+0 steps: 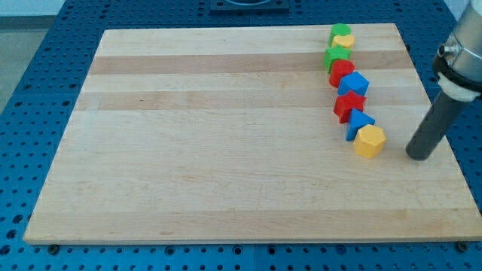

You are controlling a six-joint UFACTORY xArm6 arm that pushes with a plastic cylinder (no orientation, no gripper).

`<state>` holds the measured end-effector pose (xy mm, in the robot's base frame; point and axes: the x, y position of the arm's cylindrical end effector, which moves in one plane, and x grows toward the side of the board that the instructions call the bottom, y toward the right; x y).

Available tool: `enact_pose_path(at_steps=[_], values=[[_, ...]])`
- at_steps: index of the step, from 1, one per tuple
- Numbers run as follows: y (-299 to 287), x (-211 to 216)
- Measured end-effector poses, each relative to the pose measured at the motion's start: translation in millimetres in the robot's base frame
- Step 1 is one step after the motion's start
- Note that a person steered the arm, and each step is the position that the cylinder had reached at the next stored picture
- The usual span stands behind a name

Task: Slide the blue cube and red star slightly to left

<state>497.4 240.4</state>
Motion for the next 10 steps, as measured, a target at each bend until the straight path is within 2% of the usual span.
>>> enact_pose_path(at_steps=[2, 4, 7, 9, 10], values=[[-47.1, -0.8], [-7.0, -4.9], [-3.2, -135.7], [-41.1, -140.9], [-38.8, -136.8]])
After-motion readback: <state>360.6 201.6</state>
